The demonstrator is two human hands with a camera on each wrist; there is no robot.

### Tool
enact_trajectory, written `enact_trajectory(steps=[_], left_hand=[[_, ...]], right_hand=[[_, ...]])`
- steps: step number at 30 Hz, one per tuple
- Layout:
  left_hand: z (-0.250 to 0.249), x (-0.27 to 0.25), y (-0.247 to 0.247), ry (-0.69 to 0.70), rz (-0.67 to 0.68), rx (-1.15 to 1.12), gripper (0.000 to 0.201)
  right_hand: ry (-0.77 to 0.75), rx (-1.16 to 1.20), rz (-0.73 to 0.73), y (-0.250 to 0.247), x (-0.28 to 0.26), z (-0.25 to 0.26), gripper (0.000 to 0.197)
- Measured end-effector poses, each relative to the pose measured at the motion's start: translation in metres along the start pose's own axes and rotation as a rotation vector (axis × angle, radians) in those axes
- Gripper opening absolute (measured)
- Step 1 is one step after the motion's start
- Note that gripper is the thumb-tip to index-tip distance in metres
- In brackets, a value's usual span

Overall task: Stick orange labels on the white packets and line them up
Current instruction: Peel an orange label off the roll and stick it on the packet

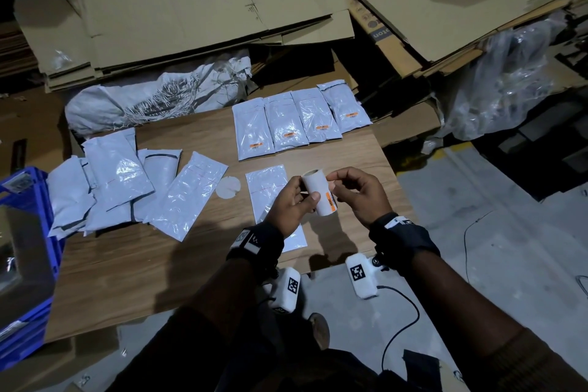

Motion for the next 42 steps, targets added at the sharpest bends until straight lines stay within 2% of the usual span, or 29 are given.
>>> enact_trajectory(steps=[2, 4, 11, 16, 23, 29, 35, 42], left_hand=[[-0.002, -0.002, 0.0, 0.013, -0.022, -0.007, 0.045], [-0.006, -0.004, -0.001, 0.037, -0.052, -0.009, 0.048], [-0.011, -0.005, 0.001, 0.103, -0.055, 0.018, 0.033], [-0.014, -0.004, 0.003, 0.145, -0.079, 0.058, 0.035], [-0.01, -0.001, 0.003, 0.155, -0.112, 0.062, 0.033], [-0.001, -0.001, 0.004, 0.133, -0.127, 0.038, 0.039], [0.003, 0.003, -0.004, 0.119, -0.15, 0.026, 0.046], [-0.001, 0.002, 0.0, 0.162, -0.177, 0.073, 0.048]], right_hand=[[-0.015, -0.038, -0.035, -0.001, -0.003, 0.001, 0.012], [-0.053, -0.08, -0.058, -0.002, -0.007, 0.007, 0.005], [-0.15, -0.237, -0.085, 0.003, -0.021, 0.026, 0.007], [-0.211, -0.381, -0.125, 0.004, -0.024, 0.031, 0.005], [-0.273, -0.475, -0.156, 0.007, -0.025, 0.034, 0.017], [-0.216, -0.509, -0.168, 0.005, -0.023, 0.025, 0.012], [-0.206, -0.355, -0.134, 0.002, -0.028, 0.029, 0.005], [-0.235, -0.395, -0.208, 0.007, -0.028, 0.028, 0.013]])
Point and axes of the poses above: each hand's wrist, its own x-axis towards the middle knuckle, its own y-axis out of the palm, z = x × y, the point moved 7 cm from there along x, towards the middle knuckle, and after that the axes turned 7 degrees about -y, right-handed, at the moved point
